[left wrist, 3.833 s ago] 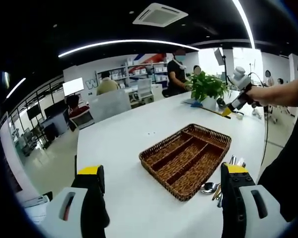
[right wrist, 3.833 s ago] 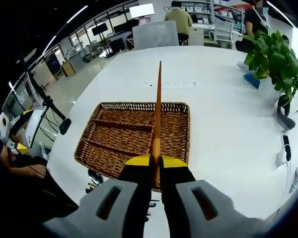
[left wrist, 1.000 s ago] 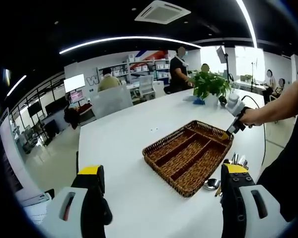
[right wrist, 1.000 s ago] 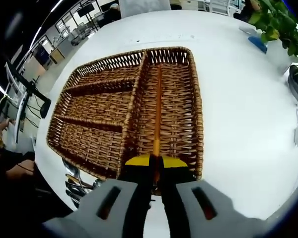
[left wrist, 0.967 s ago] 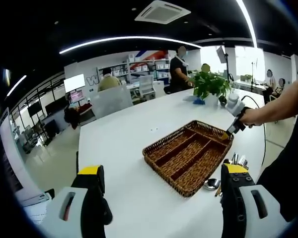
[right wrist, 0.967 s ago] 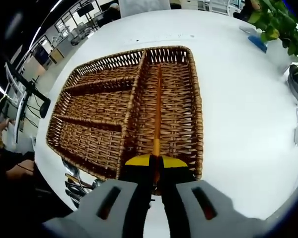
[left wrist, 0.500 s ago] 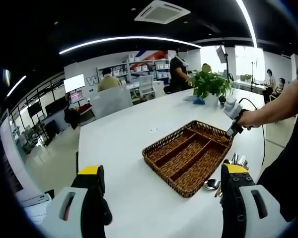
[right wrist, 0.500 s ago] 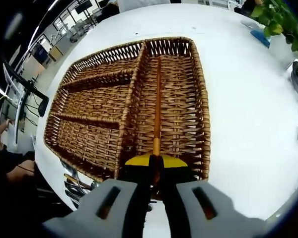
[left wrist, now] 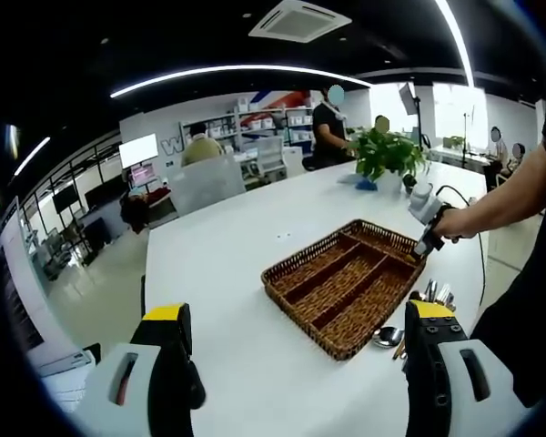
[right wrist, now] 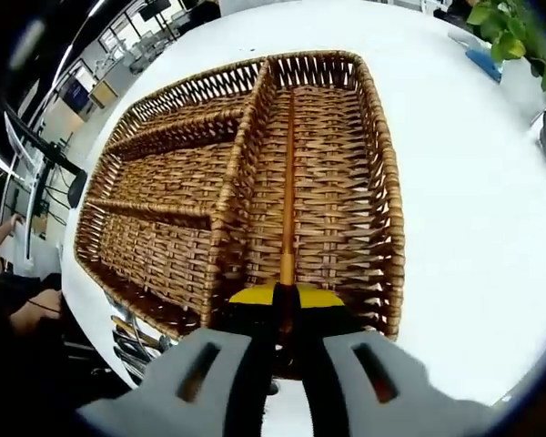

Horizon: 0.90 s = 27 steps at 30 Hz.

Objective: Arrange the knives, forks, and spoons in their matching storage slots by inserting each utensil handle-first until every utensil is classified and aligned in the correct compartment

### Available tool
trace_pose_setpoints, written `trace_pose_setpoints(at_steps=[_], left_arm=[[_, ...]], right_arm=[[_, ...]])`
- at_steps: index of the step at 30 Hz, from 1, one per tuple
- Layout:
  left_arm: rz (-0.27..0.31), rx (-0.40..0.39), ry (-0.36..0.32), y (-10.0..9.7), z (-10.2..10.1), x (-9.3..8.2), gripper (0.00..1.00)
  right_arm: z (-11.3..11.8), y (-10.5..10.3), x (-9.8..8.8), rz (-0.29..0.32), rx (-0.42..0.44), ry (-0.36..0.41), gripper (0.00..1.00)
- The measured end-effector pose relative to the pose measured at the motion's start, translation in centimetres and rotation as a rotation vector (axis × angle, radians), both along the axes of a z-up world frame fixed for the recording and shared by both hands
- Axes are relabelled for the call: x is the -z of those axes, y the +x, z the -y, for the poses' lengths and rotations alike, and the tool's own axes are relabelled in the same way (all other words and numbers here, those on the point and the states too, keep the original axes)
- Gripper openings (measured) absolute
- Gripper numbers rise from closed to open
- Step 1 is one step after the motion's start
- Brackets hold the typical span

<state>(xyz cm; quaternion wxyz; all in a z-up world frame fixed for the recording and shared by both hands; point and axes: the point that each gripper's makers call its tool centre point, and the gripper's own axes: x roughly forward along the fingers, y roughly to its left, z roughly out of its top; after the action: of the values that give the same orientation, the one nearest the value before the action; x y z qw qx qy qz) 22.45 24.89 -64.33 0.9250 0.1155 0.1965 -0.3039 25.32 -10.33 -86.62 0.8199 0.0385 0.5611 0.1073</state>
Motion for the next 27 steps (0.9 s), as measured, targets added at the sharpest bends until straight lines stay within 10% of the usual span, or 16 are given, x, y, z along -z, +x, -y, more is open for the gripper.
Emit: trace_pose_setpoints(at_steps=[12,27], left_arm=[[0.008,0.012,0.0,0.3,0.3,-0.3,0.99],[0.024,0.039,-0.008,0.5,0.9,-0.9,0.99]], right_arm=[[-0.3,-0.1,0.0,0.015,-0.124,0.011,0.07],[0.3,1.7,-4.0,0.206,-0.172,0.028,0.47]])
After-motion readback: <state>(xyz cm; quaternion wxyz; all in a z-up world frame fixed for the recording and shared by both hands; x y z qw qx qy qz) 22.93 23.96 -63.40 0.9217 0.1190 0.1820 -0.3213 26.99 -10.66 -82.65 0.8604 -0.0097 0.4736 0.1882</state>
